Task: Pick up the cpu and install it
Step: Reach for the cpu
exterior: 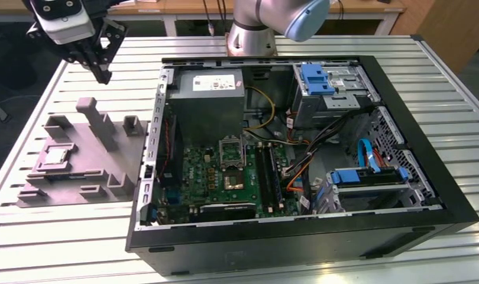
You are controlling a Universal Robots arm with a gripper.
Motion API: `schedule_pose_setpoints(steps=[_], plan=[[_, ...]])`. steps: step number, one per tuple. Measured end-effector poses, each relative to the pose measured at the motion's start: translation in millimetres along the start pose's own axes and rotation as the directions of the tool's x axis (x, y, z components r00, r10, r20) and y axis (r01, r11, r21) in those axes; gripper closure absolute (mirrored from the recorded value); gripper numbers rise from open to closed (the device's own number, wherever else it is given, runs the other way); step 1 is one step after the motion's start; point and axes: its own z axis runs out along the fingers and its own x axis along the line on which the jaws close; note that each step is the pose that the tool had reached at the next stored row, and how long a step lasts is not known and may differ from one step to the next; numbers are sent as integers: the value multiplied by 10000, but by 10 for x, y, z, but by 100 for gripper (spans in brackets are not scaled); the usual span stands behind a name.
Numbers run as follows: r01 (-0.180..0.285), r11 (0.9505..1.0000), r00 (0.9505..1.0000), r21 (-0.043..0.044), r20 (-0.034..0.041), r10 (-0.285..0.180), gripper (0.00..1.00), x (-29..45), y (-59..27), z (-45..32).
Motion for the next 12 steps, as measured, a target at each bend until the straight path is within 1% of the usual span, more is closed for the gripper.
schedule_pose_setpoints(steps=[4,12], plan=[[-1,10000,10000,0,0,1,89,33,-2,0],[0,10000,10000,0,0,0,89,38,-3,0]])
